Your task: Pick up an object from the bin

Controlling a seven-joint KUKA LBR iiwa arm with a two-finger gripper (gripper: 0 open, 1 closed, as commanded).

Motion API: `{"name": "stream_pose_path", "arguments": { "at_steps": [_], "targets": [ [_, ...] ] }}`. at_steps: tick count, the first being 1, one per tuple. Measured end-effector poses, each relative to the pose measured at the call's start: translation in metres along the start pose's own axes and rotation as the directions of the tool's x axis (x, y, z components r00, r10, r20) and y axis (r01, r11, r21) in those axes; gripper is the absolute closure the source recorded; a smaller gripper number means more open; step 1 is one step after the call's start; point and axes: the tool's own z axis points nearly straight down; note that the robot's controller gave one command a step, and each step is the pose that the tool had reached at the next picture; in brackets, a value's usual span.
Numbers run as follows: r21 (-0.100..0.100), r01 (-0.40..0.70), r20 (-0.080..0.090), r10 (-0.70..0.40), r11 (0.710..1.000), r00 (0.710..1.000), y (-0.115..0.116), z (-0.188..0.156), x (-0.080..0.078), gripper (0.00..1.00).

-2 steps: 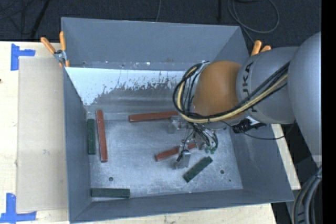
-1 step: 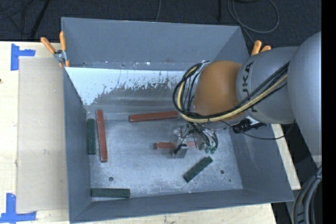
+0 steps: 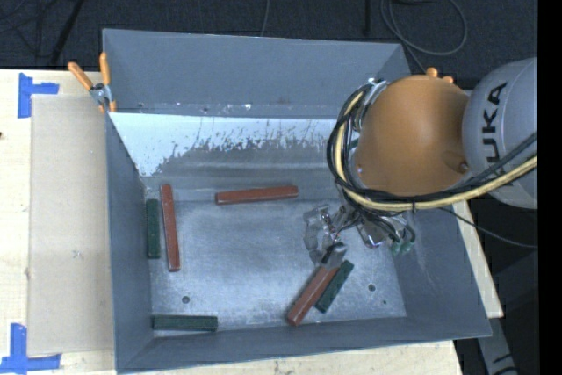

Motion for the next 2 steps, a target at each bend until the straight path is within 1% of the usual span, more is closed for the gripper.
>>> {"name": "stream_pose_path", "arguments": {
  "at_steps": [1, 2],
  "targets": [
    [-0.001, -0.004, -0.005, 0.004, 1.000, 1.000, -0.001, 0.003, 0.001, 0.00],
    [-0.005, 0.274, -0.009, -0.274, 0.962, 0.962, -0.010, 0.077, 0.020, 0.00]
  ]
}}
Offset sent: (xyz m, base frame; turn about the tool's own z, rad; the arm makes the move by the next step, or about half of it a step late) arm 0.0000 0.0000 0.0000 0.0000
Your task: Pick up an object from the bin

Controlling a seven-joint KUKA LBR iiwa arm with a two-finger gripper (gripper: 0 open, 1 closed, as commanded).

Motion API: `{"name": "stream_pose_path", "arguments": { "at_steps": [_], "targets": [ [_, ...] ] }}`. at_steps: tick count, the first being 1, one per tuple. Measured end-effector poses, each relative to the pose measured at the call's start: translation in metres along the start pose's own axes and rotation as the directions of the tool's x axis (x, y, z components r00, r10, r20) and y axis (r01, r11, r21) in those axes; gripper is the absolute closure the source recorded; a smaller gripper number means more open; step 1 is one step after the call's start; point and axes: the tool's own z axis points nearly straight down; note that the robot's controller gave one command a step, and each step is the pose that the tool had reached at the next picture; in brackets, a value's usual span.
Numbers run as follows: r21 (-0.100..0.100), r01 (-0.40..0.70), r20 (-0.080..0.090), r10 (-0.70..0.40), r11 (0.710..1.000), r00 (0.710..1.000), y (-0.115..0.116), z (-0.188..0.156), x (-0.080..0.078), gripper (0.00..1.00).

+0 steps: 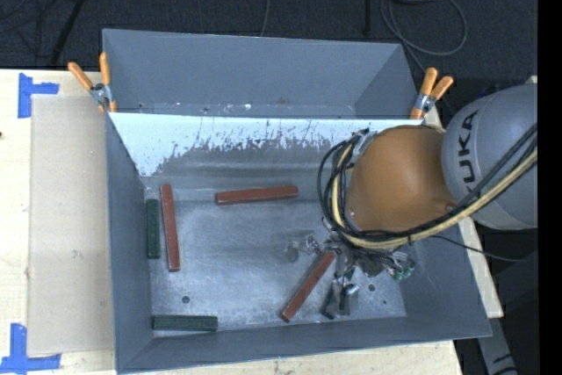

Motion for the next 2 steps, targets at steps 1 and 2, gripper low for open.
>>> {"name": "stream_pose_path", "arguments": {
  "at_steps": [1, 2],
  "targets": [
    [0.003, 0.120, 0.006, -0.120, 0.993, 0.993, 0.0017, 0.0594, 0.0000, 0.00],
    [0.002, 0.116, 0.004, -0.116, 0.993, 0.993, 0.0021, 0.0588, 0.0008, 1.00]
  ]
}}
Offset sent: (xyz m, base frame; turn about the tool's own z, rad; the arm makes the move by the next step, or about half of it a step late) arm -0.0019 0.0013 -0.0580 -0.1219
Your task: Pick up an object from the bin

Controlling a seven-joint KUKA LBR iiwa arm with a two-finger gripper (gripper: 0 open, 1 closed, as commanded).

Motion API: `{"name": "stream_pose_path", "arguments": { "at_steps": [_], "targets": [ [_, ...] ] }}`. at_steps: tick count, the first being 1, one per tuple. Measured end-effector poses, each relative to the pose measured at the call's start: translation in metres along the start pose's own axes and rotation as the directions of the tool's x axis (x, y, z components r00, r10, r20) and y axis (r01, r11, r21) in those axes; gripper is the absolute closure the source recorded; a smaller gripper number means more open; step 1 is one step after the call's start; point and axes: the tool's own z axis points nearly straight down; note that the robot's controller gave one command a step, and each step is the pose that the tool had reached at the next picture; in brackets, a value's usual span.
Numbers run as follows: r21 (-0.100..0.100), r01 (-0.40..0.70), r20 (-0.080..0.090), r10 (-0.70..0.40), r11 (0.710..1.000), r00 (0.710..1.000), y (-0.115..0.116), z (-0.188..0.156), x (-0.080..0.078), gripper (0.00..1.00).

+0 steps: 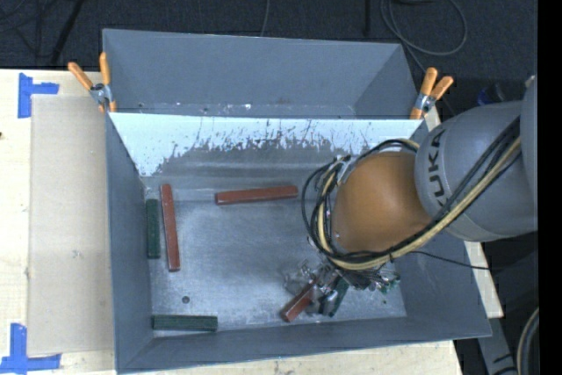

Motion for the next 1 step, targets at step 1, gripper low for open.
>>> {"name": "stream_pose_path", "arguments": {
  "at_steps": [1],
  "targets": [
    [0.006, 0.179, 0.005, -0.179, 0.984, 0.984, -0.0214, -0.1380, -0.0119, 1.00]
  ]
}}
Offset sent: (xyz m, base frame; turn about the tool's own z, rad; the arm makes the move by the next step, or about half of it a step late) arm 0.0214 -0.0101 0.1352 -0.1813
